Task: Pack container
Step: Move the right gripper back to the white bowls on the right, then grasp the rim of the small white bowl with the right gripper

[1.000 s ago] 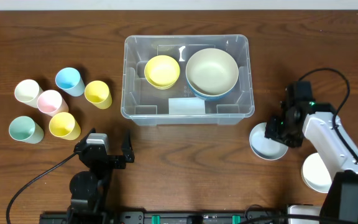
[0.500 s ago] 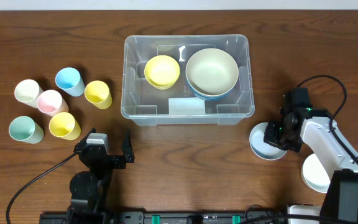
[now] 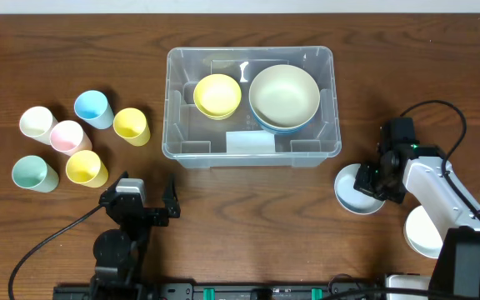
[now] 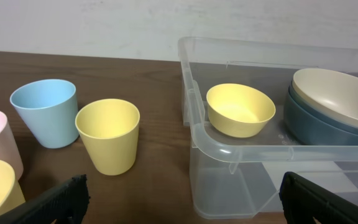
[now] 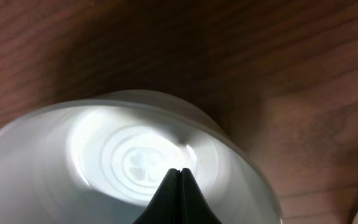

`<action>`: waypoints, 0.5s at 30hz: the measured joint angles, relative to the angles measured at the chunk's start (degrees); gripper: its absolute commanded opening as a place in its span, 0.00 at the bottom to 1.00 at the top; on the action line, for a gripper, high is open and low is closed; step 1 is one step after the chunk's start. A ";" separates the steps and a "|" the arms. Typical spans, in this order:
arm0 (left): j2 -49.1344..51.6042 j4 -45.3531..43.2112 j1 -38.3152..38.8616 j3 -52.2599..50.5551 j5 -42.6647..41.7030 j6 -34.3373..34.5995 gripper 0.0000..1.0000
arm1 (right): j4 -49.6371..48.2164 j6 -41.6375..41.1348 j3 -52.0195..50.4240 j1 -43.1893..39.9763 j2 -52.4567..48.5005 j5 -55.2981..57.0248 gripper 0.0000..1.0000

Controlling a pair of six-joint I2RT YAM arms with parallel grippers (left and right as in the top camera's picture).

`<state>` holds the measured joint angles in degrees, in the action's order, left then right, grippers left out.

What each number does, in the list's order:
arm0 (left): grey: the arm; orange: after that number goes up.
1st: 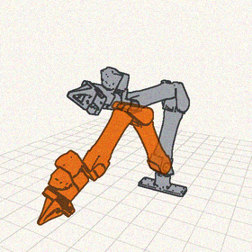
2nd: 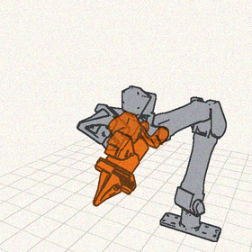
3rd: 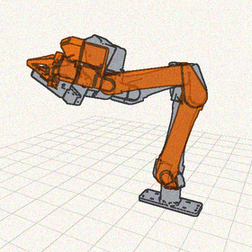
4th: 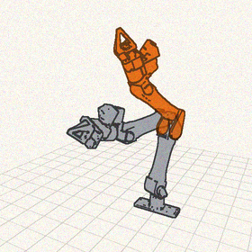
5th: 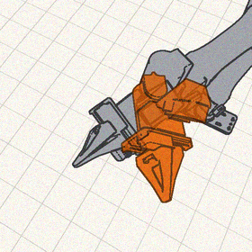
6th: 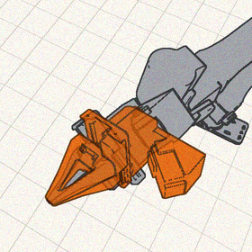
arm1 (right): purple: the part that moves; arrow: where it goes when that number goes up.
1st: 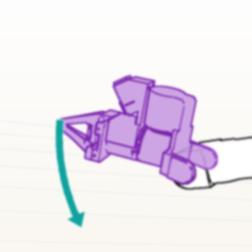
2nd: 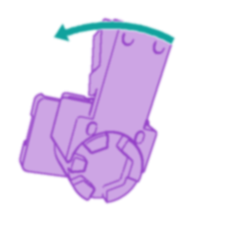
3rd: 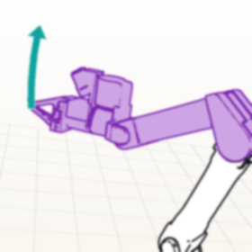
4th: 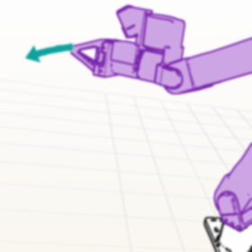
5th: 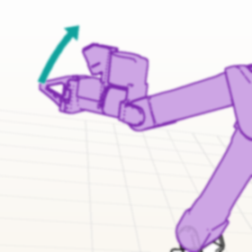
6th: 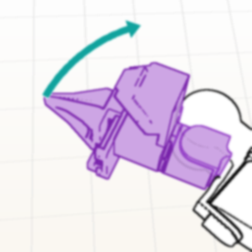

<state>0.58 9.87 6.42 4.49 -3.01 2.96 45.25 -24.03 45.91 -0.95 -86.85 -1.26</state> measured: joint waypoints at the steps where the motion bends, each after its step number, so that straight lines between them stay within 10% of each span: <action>1: 0.00 0.00 0.00 0.00 0.00 0.00 0.98 | 0.13 0.00 0.09 -0.04 0.00 0.00 0.01; 9: 0.00 0.00 0.00 0.00 0.00 0.00 0.98 | 3.76 4.48 8.83 -0.07 0.00 -0.04 0.35; 15: 0.00 0.00 0.00 0.00 0.00 0.00 0.98 | 1.77 10.58 13.35 -0.35 0.02 0.70 0.35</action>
<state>0.58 9.87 6.42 4.49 -3.01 2.96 47.03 -13.45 59.27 -1.30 -86.83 -0.56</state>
